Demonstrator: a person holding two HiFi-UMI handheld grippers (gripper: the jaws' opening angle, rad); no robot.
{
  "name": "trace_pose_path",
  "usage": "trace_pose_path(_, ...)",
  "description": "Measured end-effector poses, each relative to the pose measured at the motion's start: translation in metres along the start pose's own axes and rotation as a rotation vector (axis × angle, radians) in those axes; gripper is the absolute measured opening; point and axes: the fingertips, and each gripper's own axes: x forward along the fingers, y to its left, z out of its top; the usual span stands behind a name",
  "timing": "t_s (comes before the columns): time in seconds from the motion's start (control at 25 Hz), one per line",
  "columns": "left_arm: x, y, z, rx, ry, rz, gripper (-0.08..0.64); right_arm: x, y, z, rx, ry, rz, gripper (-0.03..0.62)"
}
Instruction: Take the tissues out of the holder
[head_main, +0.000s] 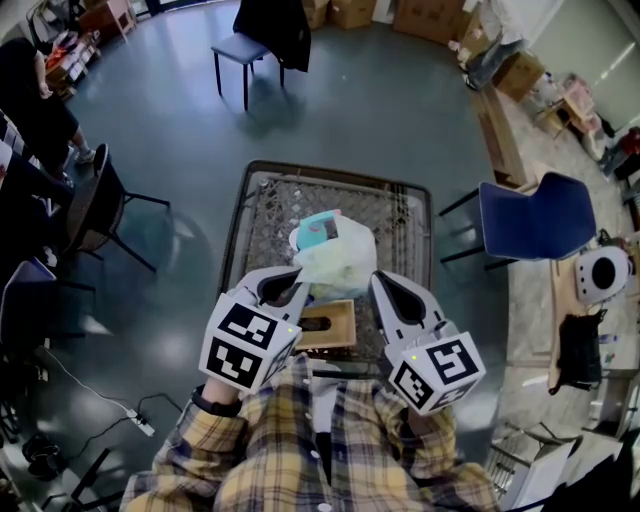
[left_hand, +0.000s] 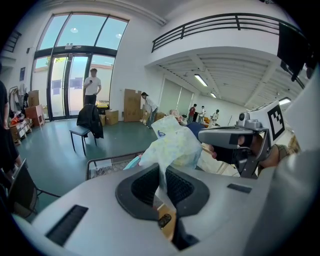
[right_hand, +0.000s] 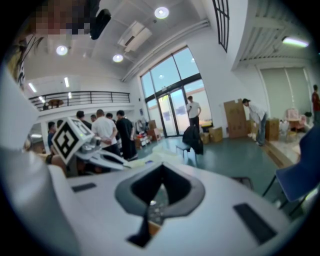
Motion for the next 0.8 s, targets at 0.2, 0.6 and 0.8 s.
trace_pose_path(0.2, -0.0038, -0.0004, 0.0020, 0.009, 0.001, 0.001, 0.025, -0.0015, 0.0024, 0.0012, -0.003, 0.000, 0.001, 0.009)
trace_pose_path(0.6, -0.0030, -0.0066, -0.0024, 0.014, 0.009, 0.011, 0.025, -0.0061, 0.0001, -0.0043, 0.003, 0.001, 0.007, 0.009)
trace_pose_path(0.8, -0.0072, -0.0042, -0.0022, 0.010, 0.013, 0.016, 0.025, -0.0045, 0.0033, -0.0036, 0.010, -0.002, 0.009, 0.009)
